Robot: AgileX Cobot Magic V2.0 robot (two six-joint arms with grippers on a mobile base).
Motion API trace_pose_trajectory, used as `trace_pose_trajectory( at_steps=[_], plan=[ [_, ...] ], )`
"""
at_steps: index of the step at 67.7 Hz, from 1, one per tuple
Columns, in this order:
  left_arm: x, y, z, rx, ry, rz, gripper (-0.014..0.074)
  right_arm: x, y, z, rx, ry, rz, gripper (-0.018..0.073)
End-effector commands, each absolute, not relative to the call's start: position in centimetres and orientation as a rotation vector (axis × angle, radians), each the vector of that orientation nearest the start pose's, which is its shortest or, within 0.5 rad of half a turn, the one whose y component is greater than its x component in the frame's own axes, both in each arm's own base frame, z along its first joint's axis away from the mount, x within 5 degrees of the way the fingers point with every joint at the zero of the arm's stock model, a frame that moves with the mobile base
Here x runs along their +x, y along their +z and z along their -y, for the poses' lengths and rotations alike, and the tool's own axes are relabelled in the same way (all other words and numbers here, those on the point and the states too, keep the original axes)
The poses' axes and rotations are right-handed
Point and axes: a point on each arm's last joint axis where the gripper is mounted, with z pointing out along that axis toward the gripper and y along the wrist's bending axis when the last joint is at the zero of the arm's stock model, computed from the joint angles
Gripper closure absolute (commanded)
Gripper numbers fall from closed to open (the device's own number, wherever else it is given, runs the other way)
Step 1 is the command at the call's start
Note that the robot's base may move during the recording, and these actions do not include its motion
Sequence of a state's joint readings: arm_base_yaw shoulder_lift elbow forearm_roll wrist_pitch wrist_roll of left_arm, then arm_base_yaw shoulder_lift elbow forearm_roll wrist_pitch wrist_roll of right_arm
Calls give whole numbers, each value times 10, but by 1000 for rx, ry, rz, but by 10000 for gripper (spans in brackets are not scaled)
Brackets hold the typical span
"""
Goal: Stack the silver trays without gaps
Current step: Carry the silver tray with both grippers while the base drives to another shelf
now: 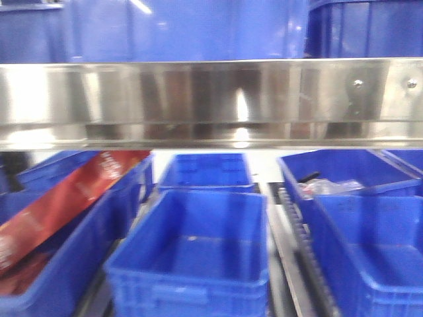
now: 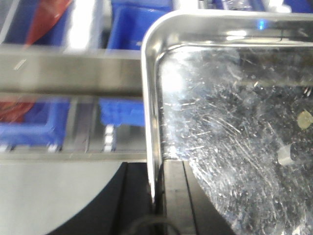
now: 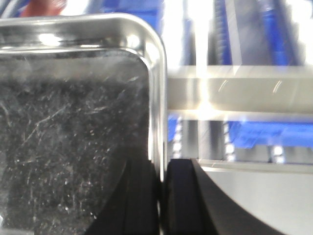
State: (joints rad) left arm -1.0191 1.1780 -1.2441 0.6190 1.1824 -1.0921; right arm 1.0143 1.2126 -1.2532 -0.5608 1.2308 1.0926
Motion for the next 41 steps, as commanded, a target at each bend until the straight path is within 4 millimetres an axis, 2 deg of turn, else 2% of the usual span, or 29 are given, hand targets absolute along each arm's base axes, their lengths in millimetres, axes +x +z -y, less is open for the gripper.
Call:
trace_pose_trajectory(
  at_steps=[1,41],
  plan=[
    [153,400,164,44,-258,-2302,613,157,393,-169,-16,228,-2364,565],
    [153,400,164,44,-255,-2300,613,157,393,-169,-16,228,-2364,565]
  ],
)
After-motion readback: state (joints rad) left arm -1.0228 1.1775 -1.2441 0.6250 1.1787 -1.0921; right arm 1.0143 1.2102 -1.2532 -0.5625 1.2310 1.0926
